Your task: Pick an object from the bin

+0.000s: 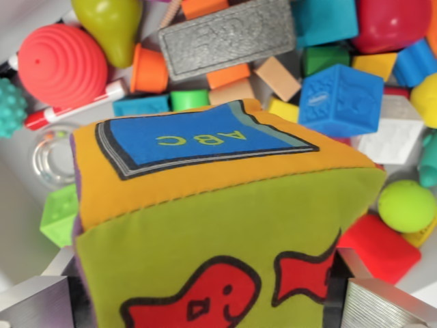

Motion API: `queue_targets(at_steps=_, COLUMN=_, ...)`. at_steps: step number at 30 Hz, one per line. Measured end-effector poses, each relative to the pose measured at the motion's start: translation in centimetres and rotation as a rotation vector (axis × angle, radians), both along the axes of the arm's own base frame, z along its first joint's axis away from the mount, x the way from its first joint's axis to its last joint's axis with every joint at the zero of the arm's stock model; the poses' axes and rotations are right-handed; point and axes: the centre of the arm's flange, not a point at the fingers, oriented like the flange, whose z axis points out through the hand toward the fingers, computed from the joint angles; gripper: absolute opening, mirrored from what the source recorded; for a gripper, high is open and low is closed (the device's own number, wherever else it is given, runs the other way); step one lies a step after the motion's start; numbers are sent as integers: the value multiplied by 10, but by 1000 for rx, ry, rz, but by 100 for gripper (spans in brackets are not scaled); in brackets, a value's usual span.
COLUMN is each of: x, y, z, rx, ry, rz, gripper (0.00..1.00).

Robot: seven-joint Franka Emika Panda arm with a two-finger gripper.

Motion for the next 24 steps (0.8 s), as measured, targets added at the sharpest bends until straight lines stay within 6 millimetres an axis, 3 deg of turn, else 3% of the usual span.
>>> queue_targets(at_steps=16, x=0, y=0, z=50, rx=0, ry=0, rz=0, gripper=0)
queue_targets(at_steps=24, x=0, y=0, z=66, rx=0, ry=0, rz=0, gripper=0)
